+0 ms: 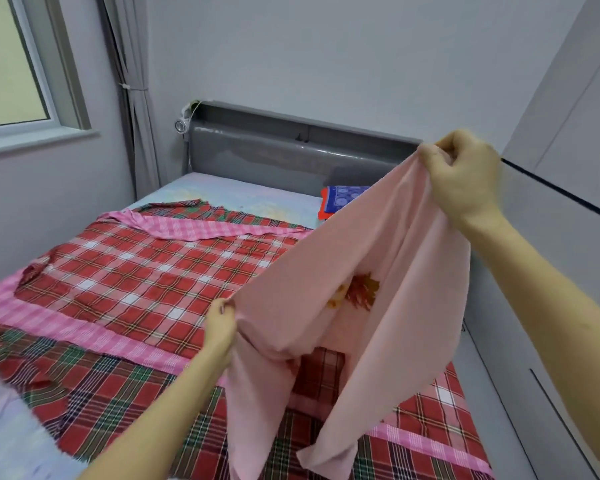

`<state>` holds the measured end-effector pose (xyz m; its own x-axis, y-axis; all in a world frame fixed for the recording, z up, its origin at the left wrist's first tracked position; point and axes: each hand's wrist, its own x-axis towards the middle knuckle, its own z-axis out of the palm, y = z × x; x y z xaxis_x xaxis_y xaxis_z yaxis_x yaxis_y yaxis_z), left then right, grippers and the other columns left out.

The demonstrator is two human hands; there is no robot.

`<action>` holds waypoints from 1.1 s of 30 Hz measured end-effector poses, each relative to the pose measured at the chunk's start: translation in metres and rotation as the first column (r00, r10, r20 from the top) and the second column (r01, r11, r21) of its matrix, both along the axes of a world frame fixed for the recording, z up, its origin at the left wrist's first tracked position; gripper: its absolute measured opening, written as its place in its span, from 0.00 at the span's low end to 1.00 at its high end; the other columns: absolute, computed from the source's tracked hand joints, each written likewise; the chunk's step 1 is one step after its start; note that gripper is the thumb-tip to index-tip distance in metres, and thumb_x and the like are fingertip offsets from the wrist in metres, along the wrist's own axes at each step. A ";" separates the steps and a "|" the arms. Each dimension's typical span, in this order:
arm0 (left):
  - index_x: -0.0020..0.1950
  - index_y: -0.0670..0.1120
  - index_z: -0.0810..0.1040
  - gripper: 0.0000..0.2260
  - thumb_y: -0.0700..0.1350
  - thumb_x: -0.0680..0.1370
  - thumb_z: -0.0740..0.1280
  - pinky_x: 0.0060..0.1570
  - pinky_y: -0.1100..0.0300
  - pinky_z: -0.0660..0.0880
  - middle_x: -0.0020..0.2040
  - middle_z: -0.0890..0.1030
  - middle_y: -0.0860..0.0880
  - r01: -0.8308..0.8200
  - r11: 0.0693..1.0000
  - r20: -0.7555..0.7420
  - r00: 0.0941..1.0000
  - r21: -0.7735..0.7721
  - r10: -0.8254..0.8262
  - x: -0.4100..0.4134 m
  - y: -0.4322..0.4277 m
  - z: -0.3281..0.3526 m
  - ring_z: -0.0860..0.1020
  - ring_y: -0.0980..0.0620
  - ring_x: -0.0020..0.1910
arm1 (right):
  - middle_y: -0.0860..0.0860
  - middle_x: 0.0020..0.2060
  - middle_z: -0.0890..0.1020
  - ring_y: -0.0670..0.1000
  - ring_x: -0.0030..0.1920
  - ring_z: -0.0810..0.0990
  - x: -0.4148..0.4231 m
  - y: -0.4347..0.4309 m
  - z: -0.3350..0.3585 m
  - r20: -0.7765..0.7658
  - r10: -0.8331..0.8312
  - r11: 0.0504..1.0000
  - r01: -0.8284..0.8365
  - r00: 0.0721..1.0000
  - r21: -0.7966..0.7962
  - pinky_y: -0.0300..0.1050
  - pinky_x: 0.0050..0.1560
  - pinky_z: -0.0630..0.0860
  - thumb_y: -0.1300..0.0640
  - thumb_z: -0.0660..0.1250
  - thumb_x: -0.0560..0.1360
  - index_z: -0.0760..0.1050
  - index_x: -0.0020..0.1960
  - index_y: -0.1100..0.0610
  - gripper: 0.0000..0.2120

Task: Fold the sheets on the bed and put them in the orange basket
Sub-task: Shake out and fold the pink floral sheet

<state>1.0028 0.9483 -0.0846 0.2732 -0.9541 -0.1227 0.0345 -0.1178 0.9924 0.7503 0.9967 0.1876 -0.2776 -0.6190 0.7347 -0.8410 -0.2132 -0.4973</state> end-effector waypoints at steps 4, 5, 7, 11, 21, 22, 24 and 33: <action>0.36 0.45 0.66 0.12 0.37 0.80 0.56 0.29 0.63 0.56 0.32 0.65 0.49 -0.101 0.985 0.154 0.980 -0.141 0.123 0.060 -0.045 0.048 0.62 0.53 0.33 | 0.51 0.39 0.74 0.53 0.41 0.69 -0.027 0.006 -0.056 -0.182 -0.111 0.933 0.165 0.977 0.319 0.45 0.41 0.62 0.54 0.60 0.78 0.69 0.43 0.57 0.08; 0.34 0.46 0.65 0.14 0.37 0.80 0.56 0.29 0.63 0.55 0.32 0.64 0.49 -0.100 0.983 0.176 0.976 -0.155 0.127 0.071 -0.047 0.058 0.61 0.53 0.32 | 0.51 0.39 0.74 0.54 0.41 0.71 -0.034 0.011 -0.072 -0.224 -0.068 0.890 0.161 0.972 0.426 0.47 0.40 0.64 0.53 0.61 0.78 0.70 0.42 0.58 0.09; 0.34 0.48 0.65 0.14 0.38 0.79 0.58 0.31 0.61 0.57 0.32 0.65 0.50 -0.086 0.979 0.173 0.978 -0.188 0.119 0.092 -0.053 0.081 0.62 0.52 0.33 | 0.49 0.34 0.75 0.54 0.39 0.73 -0.043 0.021 -0.096 -0.189 0.095 0.776 0.046 0.977 0.629 0.48 0.40 0.67 0.50 0.64 0.75 0.72 0.37 0.57 0.12; 0.35 0.50 0.72 0.12 0.38 0.78 0.61 0.35 0.61 0.65 0.26 0.74 0.56 -0.013 0.956 0.193 0.979 -0.294 0.073 0.129 -0.039 0.147 0.68 0.54 0.33 | 0.49 0.33 0.75 0.48 0.36 0.73 -0.038 0.052 -0.100 0.027 0.310 0.546 -0.201 0.950 0.813 0.44 0.41 0.69 0.42 0.68 0.72 0.76 0.36 0.56 0.18; 0.30 0.46 0.77 0.10 0.40 0.72 0.67 0.34 0.64 0.67 0.28 0.75 0.53 0.321 0.912 0.531 0.835 -0.255 -0.145 0.163 0.015 0.267 0.73 0.55 0.32 | 0.54 0.40 0.85 0.54 0.40 0.84 -0.053 0.060 -0.045 0.246 0.352 0.555 -0.413 0.903 0.722 0.49 0.45 0.81 0.59 0.73 0.70 0.82 0.43 0.55 0.02; 0.29 0.46 0.77 0.09 0.42 0.71 0.68 0.36 0.61 0.66 0.32 0.75 0.51 0.338 0.920 0.639 0.756 -0.197 -0.141 0.159 0.012 0.262 0.73 0.53 0.36 | 0.54 0.39 0.85 0.53 0.39 0.83 -0.050 0.051 -0.052 0.195 0.322 0.597 -0.358 0.927 0.718 0.49 0.44 0.80 0.59 0.73 0.70 0.82 0.42 0.55 0.02; 0.29 0.45 0.76 0.09 0.44 0.70 0.68 0.41 0.58 0.64 0.41 0.74 0.47 0.361 0.930 0.785 0.595 -0.070 -0.172 0.156 0.003 0.237 0.72 0.50 0.43 | 0.55 0.39 0.83 0.54 0.38 0.81 -0.046 0.032 -0.079 0.015 0.278 0.616 -0.190 0.960 0.765 0.48 0.42 0.78 0.56 0.73 0.69 0.81 0.43 0.58 0.06; 0.39 0.49 0.75 0.07 0.44 0.77 0.64 0.45 0.57 0.70 0.44 0.80 0.45 0.293 0.913 0.853 0.358 0.283 -0.379 0.216 -0.091 0.061 0.78 0.44 0.48 | 0.51 0.46 0.79 0.52 0.42 0.76 -0.004 -0.049 -0.234 -0.402 0.337 0.315 0.301 0.851 0.900 0.42 0.38 0.71 0.50 0.67 0.72 0.76 0.46 0.55 0.09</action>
